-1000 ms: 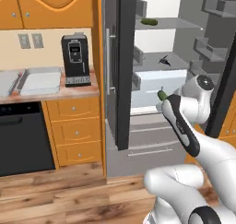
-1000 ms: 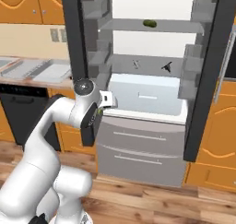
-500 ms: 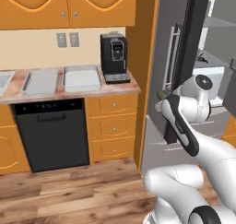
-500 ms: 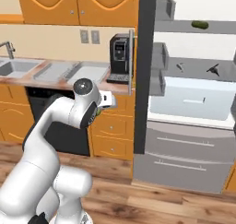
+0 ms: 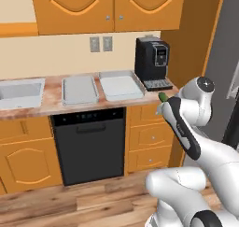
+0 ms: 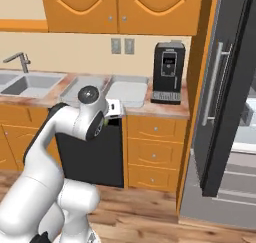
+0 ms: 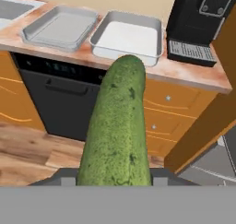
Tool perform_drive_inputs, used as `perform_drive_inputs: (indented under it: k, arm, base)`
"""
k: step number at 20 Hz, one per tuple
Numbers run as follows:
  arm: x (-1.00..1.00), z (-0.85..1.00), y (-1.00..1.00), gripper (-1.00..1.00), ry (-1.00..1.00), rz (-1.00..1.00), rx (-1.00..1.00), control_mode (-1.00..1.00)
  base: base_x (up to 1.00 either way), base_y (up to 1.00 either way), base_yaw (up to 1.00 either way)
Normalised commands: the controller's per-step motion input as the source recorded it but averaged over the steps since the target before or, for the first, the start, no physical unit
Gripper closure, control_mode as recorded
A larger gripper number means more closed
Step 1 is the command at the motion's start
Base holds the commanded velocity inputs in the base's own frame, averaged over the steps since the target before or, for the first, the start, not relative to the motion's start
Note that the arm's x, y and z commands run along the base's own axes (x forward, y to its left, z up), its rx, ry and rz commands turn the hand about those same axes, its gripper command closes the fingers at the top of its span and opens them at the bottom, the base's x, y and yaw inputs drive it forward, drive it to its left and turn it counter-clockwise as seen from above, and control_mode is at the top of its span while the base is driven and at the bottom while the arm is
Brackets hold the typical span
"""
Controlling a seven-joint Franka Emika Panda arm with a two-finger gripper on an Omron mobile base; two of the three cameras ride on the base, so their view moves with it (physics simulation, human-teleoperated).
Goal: Place one cucumber and one fish in each tupperware on the nearby counter, to pack two identical lunches.
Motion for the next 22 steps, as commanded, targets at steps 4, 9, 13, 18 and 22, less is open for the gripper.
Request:
perform_drive_inputs:
  k: [4, 9, 13, 18, 22]
  arm:
    - [0.00, 0.00, 0.00, 1.00, 0.00, 0.00, 0.00, 1.00]
    - [0.00, 0.00, 0.00, 1.00, 0.00, 0.00, 0.00, 1.00]
    - [0.00, 0.00, 0.00, 1.00, 0.00, 0.00, 0.00, 1.00]
    - [0.00, 0.00, 0.00, 1.00, 0.00, 0.00, 0.00, 1.00]
    - [0.37, -1.00, 0.57, 1.00, 0.00, 0.00, -0.08, -1.00]
  base:
    - [1.00, 0.49, -0.11]
    - [1.00, 0.11, -0.03]
    - [0.95, 0.09, -0.06]
    - [0.67, 0.31, -0.05]
    - [0.00, 0.00, 0.00]
